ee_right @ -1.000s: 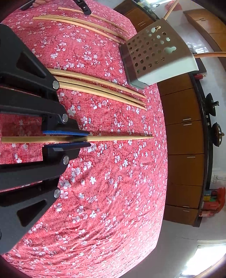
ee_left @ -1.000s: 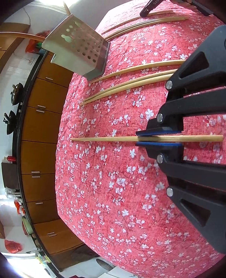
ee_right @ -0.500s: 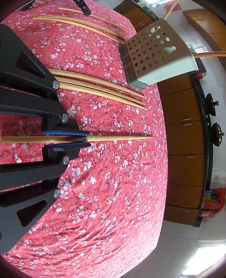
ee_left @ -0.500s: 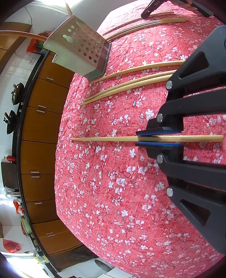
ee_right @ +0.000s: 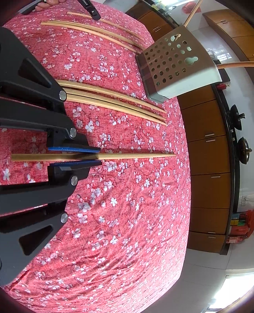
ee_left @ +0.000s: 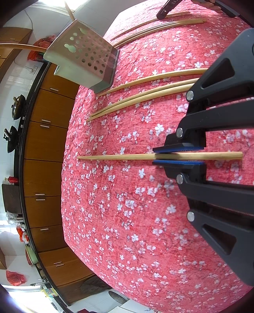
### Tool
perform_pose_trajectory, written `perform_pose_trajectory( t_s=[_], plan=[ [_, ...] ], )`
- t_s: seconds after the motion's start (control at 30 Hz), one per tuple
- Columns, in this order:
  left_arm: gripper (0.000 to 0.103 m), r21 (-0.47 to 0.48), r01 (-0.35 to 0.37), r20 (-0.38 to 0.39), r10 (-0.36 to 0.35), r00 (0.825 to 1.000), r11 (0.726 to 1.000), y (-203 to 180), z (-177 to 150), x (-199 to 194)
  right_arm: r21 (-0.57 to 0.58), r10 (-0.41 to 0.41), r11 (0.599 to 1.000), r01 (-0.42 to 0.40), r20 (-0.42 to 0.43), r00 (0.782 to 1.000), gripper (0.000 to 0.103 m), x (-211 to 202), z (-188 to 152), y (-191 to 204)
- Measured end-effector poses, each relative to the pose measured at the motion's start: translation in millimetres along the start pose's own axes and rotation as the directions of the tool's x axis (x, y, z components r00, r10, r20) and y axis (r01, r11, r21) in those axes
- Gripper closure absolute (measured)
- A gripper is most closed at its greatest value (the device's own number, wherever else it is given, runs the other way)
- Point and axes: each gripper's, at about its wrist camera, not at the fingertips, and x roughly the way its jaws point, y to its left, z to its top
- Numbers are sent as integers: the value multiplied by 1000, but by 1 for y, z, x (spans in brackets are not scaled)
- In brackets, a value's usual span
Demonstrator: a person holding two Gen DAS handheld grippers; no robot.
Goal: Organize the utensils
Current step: 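Lift both held chopsticks and carry them above the utensil holder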
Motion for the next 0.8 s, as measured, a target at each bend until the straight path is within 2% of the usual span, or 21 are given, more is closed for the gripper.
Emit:
perform_pose_trajectory(
  t_s=[0.23,0.3,0.57,0.8],
  plan=[
    [95,18,-9,-2,9,1000,1000,-3,1,-3,-15,-10,1000,10,0,1000,95,-1,1,2],
    [95,21,-5,6,5,1000,1000,-4,2,-7,-5,2,1000,-2,26,1000,95,-8,3,0],
    [95,20,19,155,-22,988,1000,-2,23,-57,7,12,1000,-14,180,984,95,-59,24,-1],
    [95,6,59,289,-58,955,998,-4,53,-104,10,22,1000,-26,292,956,95,-93,44,-1]
  ],
)
